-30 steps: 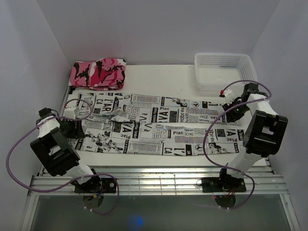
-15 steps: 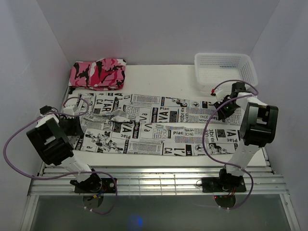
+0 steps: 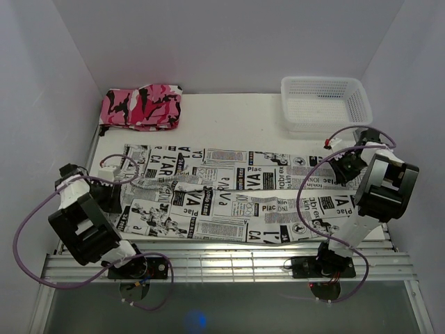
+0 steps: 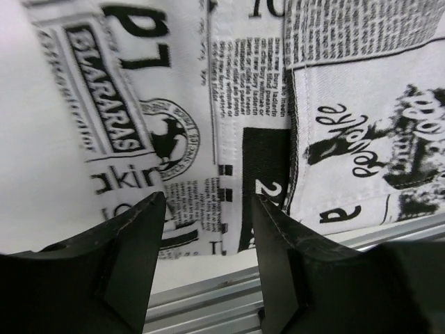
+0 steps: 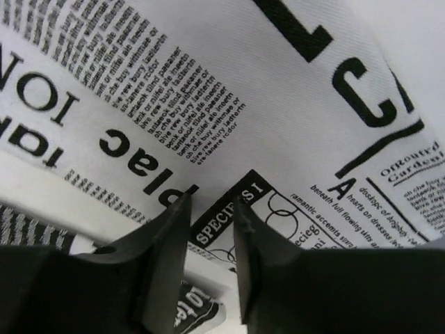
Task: Fold and stack the trousers
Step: Flatten the trousers out, then fold the trousers
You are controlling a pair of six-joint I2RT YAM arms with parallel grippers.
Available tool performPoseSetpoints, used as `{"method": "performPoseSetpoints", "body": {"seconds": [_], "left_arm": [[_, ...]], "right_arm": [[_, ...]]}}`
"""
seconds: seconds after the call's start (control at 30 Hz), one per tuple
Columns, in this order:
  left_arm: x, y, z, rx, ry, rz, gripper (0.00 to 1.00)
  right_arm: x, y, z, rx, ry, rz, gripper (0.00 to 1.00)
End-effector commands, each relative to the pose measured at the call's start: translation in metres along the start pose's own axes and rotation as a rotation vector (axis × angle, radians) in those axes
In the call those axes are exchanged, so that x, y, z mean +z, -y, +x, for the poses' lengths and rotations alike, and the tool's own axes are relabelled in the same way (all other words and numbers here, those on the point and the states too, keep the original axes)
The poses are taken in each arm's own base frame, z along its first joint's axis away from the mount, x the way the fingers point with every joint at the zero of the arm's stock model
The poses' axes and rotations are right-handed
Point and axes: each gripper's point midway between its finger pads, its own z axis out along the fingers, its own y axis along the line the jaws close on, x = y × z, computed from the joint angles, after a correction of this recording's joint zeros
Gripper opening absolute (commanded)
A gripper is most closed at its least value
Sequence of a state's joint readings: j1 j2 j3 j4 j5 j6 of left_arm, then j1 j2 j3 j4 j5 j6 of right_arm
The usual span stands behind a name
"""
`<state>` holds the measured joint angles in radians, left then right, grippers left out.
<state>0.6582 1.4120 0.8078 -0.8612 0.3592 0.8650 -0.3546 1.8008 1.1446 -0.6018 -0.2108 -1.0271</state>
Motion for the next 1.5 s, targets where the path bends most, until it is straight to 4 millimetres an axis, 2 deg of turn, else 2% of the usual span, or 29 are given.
{"method": "performPoseSetpoints", "body": {"seconds": [0.0,0.03,0.07,0.1,0.13,0.17,0.23,0.27,0.3,0.33,0.4,0.43,0.47,0.5,0.53,0.57,0.6,0.73,0.87,0.97,1.07,1.13,1.2,1.23,1.27,1.33,1.37,1.4,1.47], "left_arm": [[-0.037,0.0,-0.055,0.059,0.165,0.056,0.65],[-0.045,0.001,-0.068,0.089,0.199,0.082,0.67],[-0.062,-0.006,-0.089,0.107,0.235,0.095,0.7],[-0.069,-0.008,-0.103,0.123,0.271,0.108,0.72],[-0.077,-0.008,-0.12,0.141,0.327,0.135,0.74],[-0.094,-0.018,-0.144,0.185,0.38,0.106,0.75],[-0.092,-0.028,-0.167,0.204,0.413,0.137,0.76],[-0.102,-0.034,-0.193,0.247,0.47,0.123,0.76],[-0.089,-0.042,-0.202,0.232,0.468,0.142,0.76],[-0.086,-0.047,-0.213,0.232,0.479,0.139,0.76],[-0.076,-0.055,-0.246,0.277,0.512,0.152,0.76],[-0.07,-0.054,-0.254,0.3,0.516,0.166,0.76],[-0.064,-0.044,-0.267,0.346,0.529,0.198,0.75],[-0.062,-0.043,-0.279,0.417,0.547,0.193,0.75],[-0.046,-0.042,-0.282,0.439,0.534,0.221,0.75],[-0.036,-0.032,-0.29,0.487,0.528,0.239,0.75],[-0.034,-0.031,-0.3,0.548,0.537,0.229,0.75],[0.012,-0.027,-0.31,0.633,0.51,0.282,0.75],[0.038,-0.039,-0.315,0.683,0.473,0.254,0.73],[0.059,-0.047,-0.312,0.693,0.438,0.246,0.72],[0.083,-0.056,-0.297,0.732,0.361,0.224,0.71],[0.094,-0.06,-0.286,0.745,0.32,0.223,0.65],[0.105,-0.062,-0.262,0.786,0.243,0.231,0.57],[0.105,-0.063,-0.256,0.798,0.225,0.229,0.48],[0.106,-0.066,-0.249,0.803,0.21,0.227,0.45],[0.11,-0.068,-0.234,0.814,0.171,0.232,0.4],[0.108,-0.07,-0.232,0.817,0.166,0.226,0.36],[0.108,-0.072,-0.228,0.815,0.159,0.222,0.34],[0.105,-0.074,-0.224,0.822,0.154,0.218,0.29]], "right_arm": [[-0.028,-0.031,0.01,-0.041,-0.047,-0.136,0.4],[-0.042,-0.021,-0.012,-0.059,0.026,-0.12,0.45],[-0.05,-0.017,-0.021,-0.07,0.05,-0.117,0.51],[-0.057,-0.017,-0.028,-0.076,0.065,-0.127,0.63],[-0.068,-0.004,-0.043,-0.1,0.104,-0.096,0.72],[-0.072,0.002,-0.048,-0.107,0.115,-0.08,0.76],[-0.074,0.016,-0.055,-0.134,0.122,-0.056,0.81],[-0.077,0.028,-0.062,-0.147,0.133,-0.025,0.81],[-0.076,0.035,-0.065,-0.149,0.132,-0.014,0.81],[-0.069,0.04,-0.064,-0.144,0.12,-0.023,0.8],[-0.07,0.053,-0.073,-0.154,0.133,-0.003,0.76],[-0.063,0.056,-0.073,-0.152,0.132,-0.016,0.75],[-0.062,0.059,-0.075,-0.156,0.138,-0.014,0.74],[-0.063,0.065,-0.08,-0.165,0.147,0.0,0.73],[-0.059,0.069,-0.081,-0.187,0.15,-0.003,0.72],[-0.058,0.071,-0.082,-0.2,0.152,0.0,0.72],[-0.056,0.075,-0.082,-0.212,0.145,0.003,0.73],[-0.053,0.085,-0.08,-0.247,0.124,0.018,0.74],[-0.052,0.088,-0.074,-0.259,0.108,0.022,0.75],[-0.051,0.089,-0.073,-0.264,0.108,0.023,0.75],[-0.05,0.091,-0.075,-0.274,0.111,0.025,0.74],[-0.049,0.094,-0.077,-0.28,0.119,0.029,0.73],[-0.047,0.094,-0.078,-0.283,0.124,0.024,0.69],[-0.046,0.093,-0.077,-0.297,0.126,0.019,0.68],[-0.044,0.092,-0.076,-0.306,0.125,0.017,0.66],[-0.03,0.081,-0.063,-0.308,0.096,-0.02,0.58],[-0.024,0.078,-0.059,-0.32,0.085,-0.025,0.55],[-0.012,0.064,-0.046,-0.315,0.058,-0.067,0.5],[-0.003,0.055,-0.032,-0.33,0.03,-0.088,0.45]]}}
